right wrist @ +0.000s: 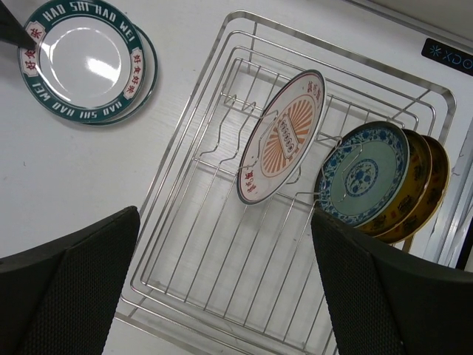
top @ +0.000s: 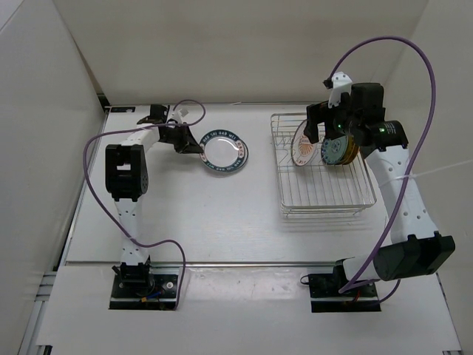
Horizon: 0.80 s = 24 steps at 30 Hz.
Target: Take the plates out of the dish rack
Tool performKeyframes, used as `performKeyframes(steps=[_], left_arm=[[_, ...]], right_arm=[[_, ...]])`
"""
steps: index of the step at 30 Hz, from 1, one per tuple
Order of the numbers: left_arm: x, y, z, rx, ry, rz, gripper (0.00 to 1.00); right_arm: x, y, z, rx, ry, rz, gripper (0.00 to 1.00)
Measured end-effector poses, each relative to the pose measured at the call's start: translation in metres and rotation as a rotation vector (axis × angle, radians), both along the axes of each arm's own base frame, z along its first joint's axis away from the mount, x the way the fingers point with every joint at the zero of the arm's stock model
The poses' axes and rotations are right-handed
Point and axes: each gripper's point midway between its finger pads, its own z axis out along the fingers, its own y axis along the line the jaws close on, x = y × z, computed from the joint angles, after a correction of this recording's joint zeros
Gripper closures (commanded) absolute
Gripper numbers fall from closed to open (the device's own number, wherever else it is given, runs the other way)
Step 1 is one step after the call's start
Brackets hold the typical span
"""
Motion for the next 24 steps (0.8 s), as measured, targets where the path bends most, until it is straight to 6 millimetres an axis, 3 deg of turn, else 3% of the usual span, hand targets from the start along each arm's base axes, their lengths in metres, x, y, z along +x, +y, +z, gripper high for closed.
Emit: performKeyframes(steps=[8, 20, 24], left_arm=[[0.007, -0.008, 0.017, -0.065, -0.021, -0.014, 0.89], [0.006, -0.010, 0.003, -0.082, 0.025, -0.011, 0.89], [0.006, -0.010, 0.002, -0.082, 0.029, -0.009, 0.82]], right_arm=[[0.000, -0.001, 0.000, -0.006, 0.000, 0.002, 0.00], [0.000, -0.001, 0.000, -0.006, 0.000, 0.002, 0.00], [0.000, 0.000, -0.001, -0.005, 0.001, 0.004, 0.00]])
